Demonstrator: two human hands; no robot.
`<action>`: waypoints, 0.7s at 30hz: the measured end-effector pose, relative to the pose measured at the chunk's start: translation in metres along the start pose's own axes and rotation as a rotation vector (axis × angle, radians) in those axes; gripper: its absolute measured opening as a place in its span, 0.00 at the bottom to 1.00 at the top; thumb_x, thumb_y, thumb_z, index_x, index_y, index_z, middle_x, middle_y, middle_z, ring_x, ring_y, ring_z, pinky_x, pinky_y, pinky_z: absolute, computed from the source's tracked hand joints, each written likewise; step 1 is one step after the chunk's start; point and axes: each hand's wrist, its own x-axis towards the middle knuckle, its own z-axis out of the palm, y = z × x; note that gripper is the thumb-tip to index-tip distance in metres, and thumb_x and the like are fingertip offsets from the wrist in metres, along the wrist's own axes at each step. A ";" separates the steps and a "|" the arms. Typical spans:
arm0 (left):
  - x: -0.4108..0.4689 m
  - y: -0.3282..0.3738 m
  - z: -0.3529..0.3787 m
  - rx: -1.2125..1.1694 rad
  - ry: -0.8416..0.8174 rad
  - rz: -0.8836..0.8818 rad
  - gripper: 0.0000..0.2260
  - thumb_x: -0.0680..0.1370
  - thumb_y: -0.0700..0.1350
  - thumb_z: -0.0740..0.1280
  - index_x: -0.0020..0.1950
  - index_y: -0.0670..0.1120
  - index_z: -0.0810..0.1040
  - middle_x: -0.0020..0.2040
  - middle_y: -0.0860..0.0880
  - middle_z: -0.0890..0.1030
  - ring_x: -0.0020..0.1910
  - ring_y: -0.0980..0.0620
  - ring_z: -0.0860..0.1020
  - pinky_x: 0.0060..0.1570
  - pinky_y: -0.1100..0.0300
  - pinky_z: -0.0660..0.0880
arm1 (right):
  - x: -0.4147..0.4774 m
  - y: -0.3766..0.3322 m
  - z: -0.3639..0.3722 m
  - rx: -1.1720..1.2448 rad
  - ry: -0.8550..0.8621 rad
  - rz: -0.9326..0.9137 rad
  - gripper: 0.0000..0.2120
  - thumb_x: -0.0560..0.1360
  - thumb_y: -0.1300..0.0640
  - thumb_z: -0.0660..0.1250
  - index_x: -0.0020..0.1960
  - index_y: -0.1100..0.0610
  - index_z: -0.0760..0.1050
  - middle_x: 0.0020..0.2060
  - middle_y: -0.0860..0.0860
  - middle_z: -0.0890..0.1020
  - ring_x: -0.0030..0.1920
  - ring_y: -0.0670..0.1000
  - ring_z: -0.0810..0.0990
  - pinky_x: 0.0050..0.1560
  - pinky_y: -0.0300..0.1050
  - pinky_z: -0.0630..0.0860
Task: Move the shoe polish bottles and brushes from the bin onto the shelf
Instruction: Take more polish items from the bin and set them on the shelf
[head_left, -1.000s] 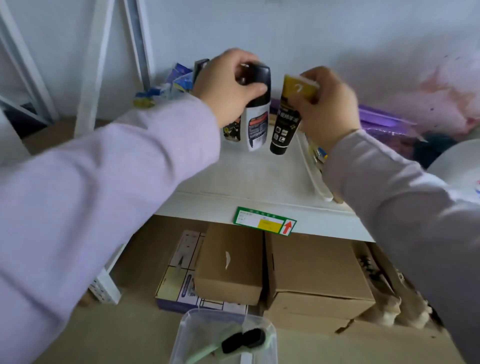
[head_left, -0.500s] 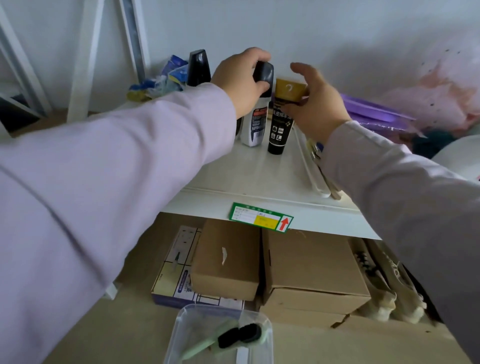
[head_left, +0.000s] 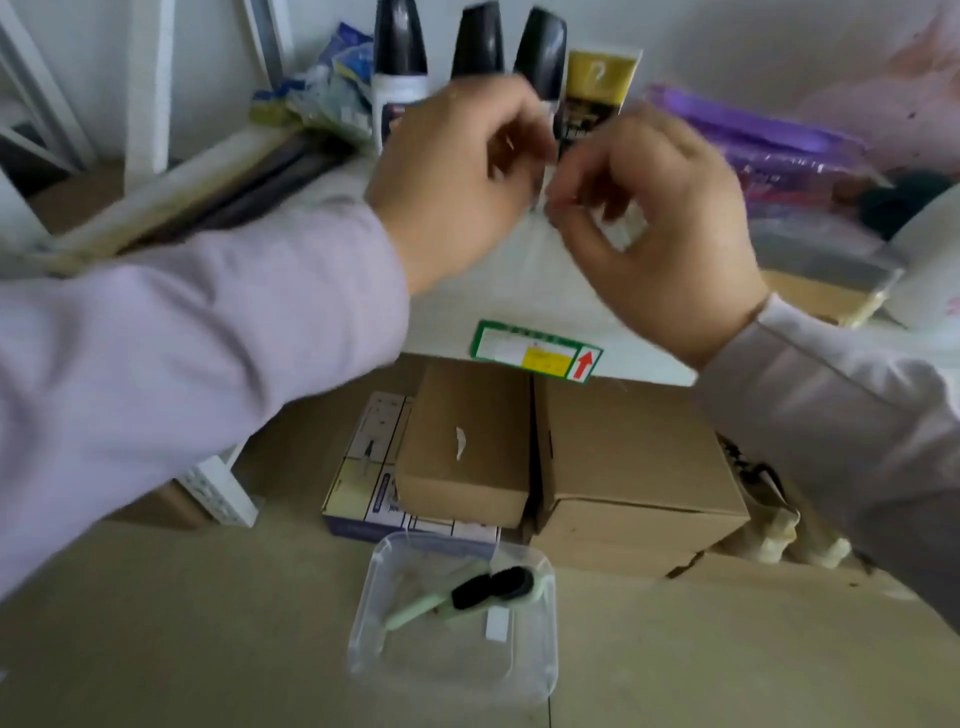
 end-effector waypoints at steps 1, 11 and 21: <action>-0.020 0.003 0.000 0.012 -0.059 0.037 0.06 0.71 0.38 0.65 0.45 0.43 0.80 0.38 0.56 0.75 0.33 0.65 0.71 0.38 0.70 0.69 | -0.017 -0.009 0.002 0.054 -0.061 -0.034 0.02 0.71 0.66 0.67 0.42 0.64 0.78 0.39 0.53 0.77 0.38 0.45 0.71 0.40 0.34 0.71; -0.196 -0.029 0.055 0.192 -0.916 -0.258 0.10 0.73 0.40 0.61 0.51 0.46 0.79 0.48 0.48 0.81 0.45 0.48 0.79 0.39 0.63 0.66 | -0.192 -0.027 0.070 0.288 -0.686 0.192 0.05 0.70 0.65 0.68 0.42 0.57 0.80 0.39 0.53 0.83 0.37 0.49 0.79 0.40 0.44 0.79; -0.311 -0.093 0.142 0.319 -1.360 -0.635 0.16 0.77 0.44 0.62 0.64 0.53 0.74 0.72 0.45 0.66 0.66 0.43 0.72 0.67 0.57 0.68 | -0.316 -0.031 0.151 0.232 -1.249 1.128 0.16 0.76 0.62 0.58 0.62 0.52 0.73 0.50 0.51 0.76 0.53 0.54 0.77 0.54 0.42 0.72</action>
